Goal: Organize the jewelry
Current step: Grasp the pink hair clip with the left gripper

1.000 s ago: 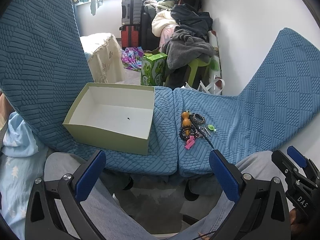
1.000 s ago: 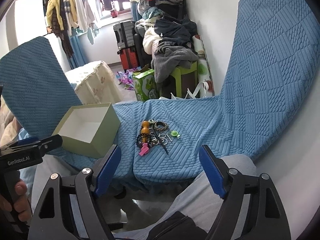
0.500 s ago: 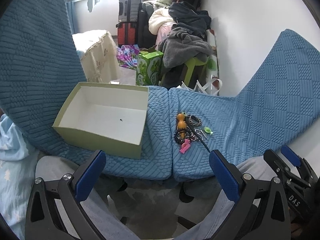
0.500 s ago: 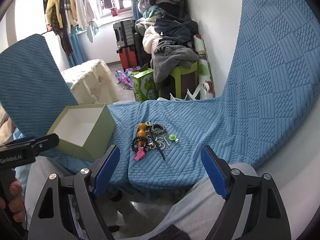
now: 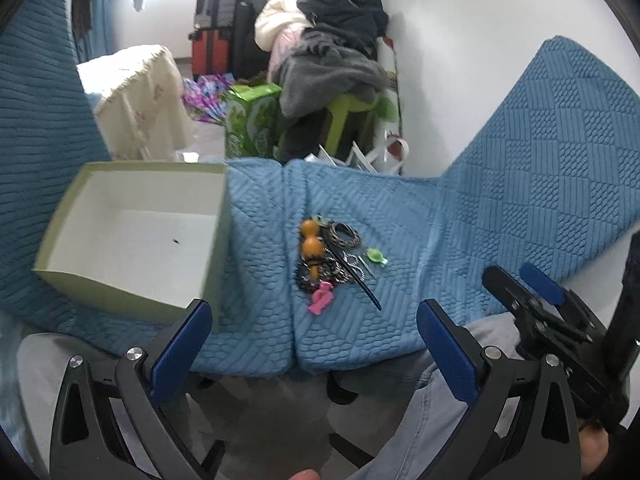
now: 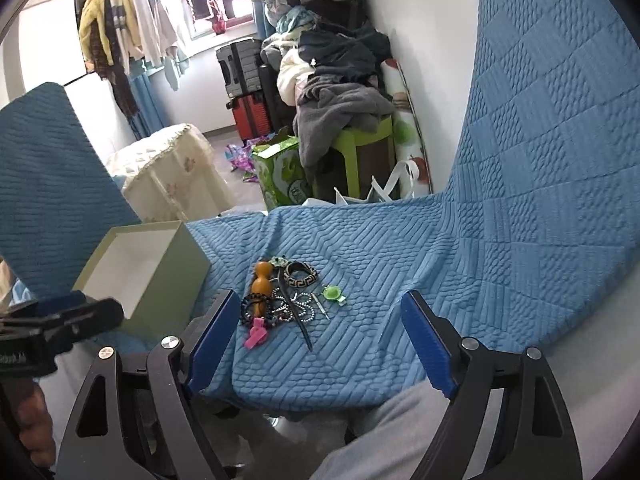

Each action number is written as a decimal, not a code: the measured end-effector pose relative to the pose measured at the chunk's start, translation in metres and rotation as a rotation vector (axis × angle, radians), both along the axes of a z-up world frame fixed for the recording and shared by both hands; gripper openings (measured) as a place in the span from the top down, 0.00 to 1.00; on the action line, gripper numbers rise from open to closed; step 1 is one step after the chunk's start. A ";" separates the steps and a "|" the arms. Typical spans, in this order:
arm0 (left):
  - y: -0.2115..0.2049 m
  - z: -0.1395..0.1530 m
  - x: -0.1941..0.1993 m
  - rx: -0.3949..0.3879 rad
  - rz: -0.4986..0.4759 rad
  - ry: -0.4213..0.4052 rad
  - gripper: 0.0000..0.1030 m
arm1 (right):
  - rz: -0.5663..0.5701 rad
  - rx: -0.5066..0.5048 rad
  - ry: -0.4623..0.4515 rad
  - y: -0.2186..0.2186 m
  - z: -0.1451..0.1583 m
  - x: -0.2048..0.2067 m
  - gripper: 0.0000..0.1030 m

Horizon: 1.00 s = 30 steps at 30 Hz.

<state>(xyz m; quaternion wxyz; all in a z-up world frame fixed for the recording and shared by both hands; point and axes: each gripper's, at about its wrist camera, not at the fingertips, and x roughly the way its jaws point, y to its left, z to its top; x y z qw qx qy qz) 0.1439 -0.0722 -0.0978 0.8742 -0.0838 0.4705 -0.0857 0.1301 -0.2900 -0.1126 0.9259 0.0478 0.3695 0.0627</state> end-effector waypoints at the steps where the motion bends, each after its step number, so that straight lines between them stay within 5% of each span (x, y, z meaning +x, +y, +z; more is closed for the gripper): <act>1: -0.002 -0.005 0.003 -0.008 -0.005 0.007 0.02 | 0.003 0.003 0.002 -0.001 -0.004 0.004 0.26; 8: -0.011 -0.051 0.030 -0.062 -0.033 0.102 0.21 | 0.038 0.030 0.081 -0.008 -0.039 0.039 0.46; 17: -0.028 -0.110 0.058 -0.064 -0.069 0.187 0.42 | 0.080 0.033 0.171 -0.004 -0.078 0.086 0.55; 30: -0.033 -0.165 0.081 -0.048 -0.096 0.260 0.53 | 0.160 0.020 0.315 0.006 -0.134 0.137 0.66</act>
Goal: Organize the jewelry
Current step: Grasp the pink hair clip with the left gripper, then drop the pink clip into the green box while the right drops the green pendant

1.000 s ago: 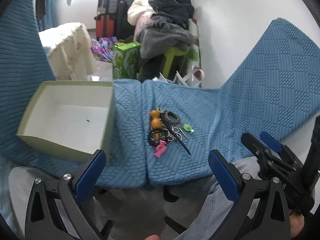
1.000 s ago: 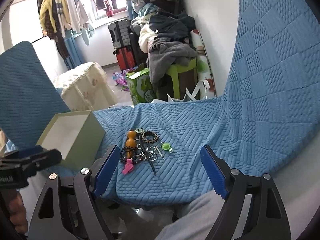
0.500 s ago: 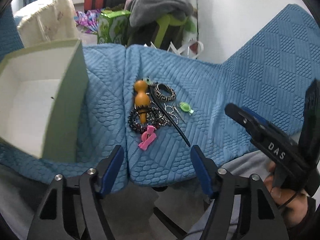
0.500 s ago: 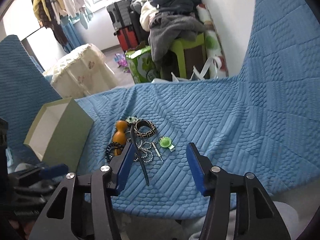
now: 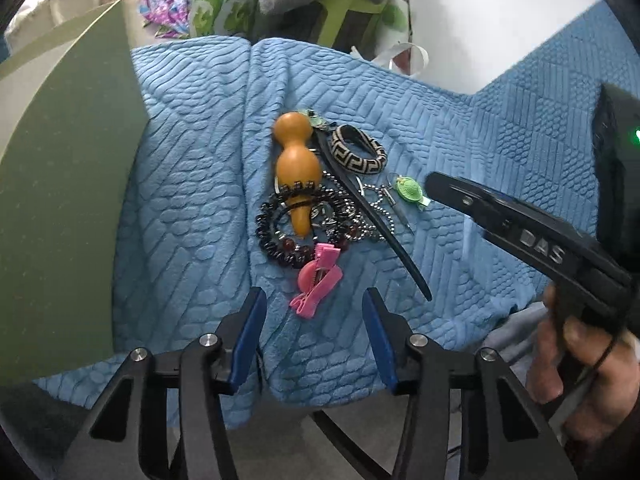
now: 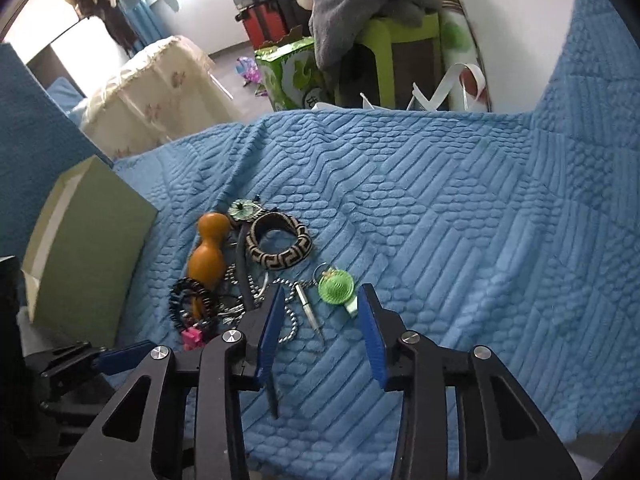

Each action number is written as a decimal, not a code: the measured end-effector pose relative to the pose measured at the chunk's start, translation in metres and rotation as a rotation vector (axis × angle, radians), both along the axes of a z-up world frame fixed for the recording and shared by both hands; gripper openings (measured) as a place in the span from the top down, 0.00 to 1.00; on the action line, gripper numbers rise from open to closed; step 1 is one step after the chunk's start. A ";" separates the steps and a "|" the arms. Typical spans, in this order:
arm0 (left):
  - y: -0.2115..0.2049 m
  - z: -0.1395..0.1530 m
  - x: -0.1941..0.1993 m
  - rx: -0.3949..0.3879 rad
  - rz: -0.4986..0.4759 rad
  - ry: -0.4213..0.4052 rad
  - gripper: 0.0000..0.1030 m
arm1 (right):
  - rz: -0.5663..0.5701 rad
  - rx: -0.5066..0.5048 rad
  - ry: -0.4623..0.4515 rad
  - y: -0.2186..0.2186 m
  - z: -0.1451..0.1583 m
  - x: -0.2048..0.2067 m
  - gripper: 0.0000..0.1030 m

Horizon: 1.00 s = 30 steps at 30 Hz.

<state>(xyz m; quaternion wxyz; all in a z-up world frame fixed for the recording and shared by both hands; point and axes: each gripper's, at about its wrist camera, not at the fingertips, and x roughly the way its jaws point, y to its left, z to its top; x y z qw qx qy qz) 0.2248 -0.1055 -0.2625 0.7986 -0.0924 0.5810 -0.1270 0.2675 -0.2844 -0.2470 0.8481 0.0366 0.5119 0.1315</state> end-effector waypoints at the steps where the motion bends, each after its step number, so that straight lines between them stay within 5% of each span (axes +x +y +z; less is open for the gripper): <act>1: -0.002 0.000 0.000 0.000 -0.005 -0.001 0.56 | 0.006 -0.005 0.010 0.001 -0.003 0.004 0.67; 15: -0.011 -0.020 0.010 -0.006 -0.021 -0.008 0.80 | 0.064 -0.113 0.043 0.015 -0.030 0.018 0.78; 30: 0.000 0.010 -0.004 -0.075 0.021 -0.039 0.82 | 0.010 -0.106 -0.015 0.010 -0.001 0.002 0.80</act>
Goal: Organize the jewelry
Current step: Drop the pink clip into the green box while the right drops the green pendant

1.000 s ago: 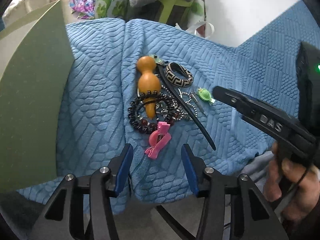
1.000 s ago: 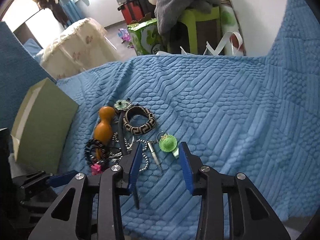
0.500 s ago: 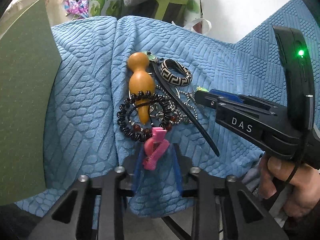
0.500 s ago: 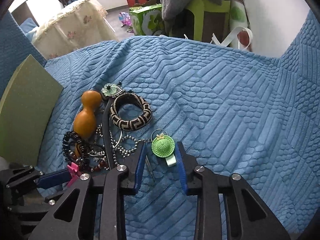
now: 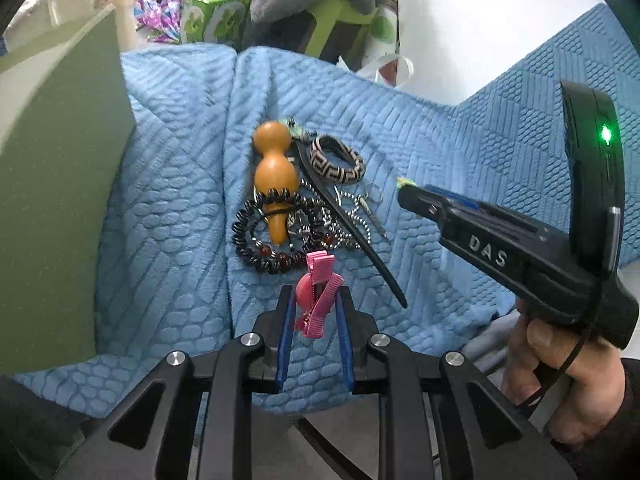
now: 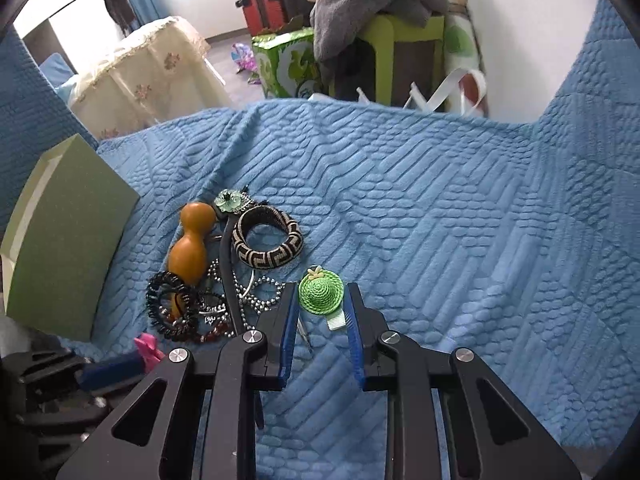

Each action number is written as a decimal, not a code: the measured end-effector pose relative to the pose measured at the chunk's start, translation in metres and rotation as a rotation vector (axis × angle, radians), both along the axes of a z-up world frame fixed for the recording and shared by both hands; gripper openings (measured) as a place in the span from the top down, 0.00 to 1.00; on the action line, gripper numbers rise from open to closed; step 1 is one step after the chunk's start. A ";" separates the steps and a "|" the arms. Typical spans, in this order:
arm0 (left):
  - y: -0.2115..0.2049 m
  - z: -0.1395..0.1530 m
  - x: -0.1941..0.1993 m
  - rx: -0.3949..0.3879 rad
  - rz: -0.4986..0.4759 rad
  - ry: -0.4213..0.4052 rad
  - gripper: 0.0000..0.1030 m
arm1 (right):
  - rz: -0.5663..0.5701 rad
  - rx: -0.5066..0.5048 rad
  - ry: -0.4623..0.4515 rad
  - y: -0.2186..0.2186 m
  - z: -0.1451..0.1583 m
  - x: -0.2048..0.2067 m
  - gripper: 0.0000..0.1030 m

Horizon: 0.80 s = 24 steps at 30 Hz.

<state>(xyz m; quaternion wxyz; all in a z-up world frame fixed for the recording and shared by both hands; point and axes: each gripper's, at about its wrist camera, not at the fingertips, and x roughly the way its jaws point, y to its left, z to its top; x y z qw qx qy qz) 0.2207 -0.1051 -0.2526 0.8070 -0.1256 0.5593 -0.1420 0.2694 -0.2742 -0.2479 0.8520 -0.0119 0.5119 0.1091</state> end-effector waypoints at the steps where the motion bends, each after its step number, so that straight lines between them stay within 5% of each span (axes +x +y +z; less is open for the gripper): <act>1: 0.002 0.004 -0.002 -0.005 0.006 -0.011 0.82 | -0.006 0.003 -0.009 -0.001 0.004 -0.004 0.80; 24: 0.054 0.121 -0.073 0.011 0.066 -0.209 0.81 | -0.103 0.106 -0.190 0.023 0.114 -0.135 0.80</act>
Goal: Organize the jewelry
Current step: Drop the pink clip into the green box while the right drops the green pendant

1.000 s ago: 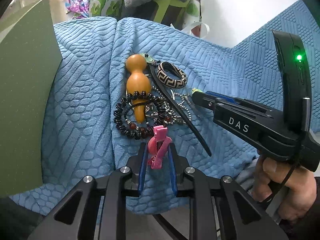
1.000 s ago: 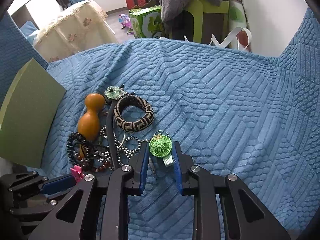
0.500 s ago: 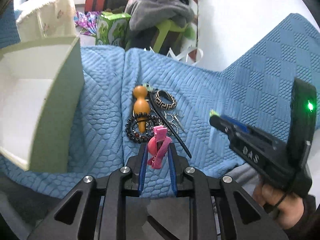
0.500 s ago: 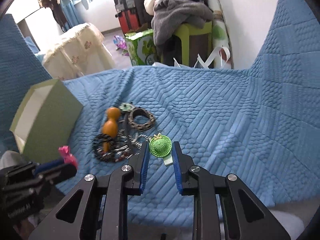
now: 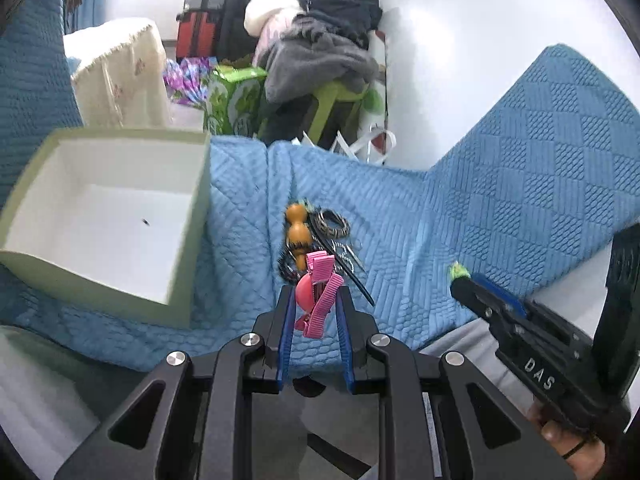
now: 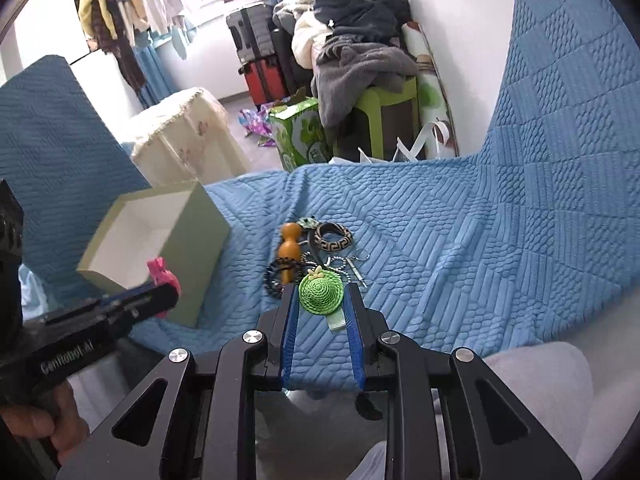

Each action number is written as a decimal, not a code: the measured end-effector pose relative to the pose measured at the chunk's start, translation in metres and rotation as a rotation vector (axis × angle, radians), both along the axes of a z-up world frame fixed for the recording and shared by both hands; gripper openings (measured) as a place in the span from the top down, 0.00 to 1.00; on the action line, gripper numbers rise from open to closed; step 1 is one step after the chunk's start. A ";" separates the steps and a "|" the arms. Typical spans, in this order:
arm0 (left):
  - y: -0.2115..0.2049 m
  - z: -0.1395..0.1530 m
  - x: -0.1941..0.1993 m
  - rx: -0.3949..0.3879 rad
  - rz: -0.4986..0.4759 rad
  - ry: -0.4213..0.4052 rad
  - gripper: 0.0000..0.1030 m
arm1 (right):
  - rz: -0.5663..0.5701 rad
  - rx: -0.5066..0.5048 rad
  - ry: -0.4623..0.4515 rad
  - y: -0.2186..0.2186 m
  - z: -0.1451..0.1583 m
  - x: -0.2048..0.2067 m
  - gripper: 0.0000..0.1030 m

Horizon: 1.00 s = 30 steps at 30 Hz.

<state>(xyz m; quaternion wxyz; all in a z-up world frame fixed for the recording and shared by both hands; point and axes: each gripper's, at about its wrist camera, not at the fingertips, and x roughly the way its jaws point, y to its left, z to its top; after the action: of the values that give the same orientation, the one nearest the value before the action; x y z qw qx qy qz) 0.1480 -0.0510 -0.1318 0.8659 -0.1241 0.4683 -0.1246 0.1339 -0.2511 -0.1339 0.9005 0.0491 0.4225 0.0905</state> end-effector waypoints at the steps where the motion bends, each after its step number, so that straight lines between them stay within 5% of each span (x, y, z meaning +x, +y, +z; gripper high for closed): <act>1: 0.005 0.007 -0.001 0.001 0.001 -0.010 0.81 | 0.001 0.006 -0.004 0.003 0.005 -0.003 0.80; 14: 0.075 0.070 0.013 0.026 0.031 -0.118 0.81 | 0.008 0.026 -0.138 0.046 0.070 -0.001 0.80; 22: 0.123 0.112 0.027 0.122 0.032 -0.237 0.81 | 0.019 0.048 -0.231 0.076 0.107 0.017 0.80; 30: 0.185 0.110 0.042 0.129 0.076 -0.255 0.81 | 0.104 0.061 -0.253 0.136 0.109 0.037 0.80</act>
<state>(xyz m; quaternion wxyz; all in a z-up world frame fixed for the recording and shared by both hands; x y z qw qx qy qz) 0.1902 0.1335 -0.0214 0.9286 -0.0691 0.3566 -0.0762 0.1711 -0.1151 -0.0253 0.9388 0.0427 0.3045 0.1553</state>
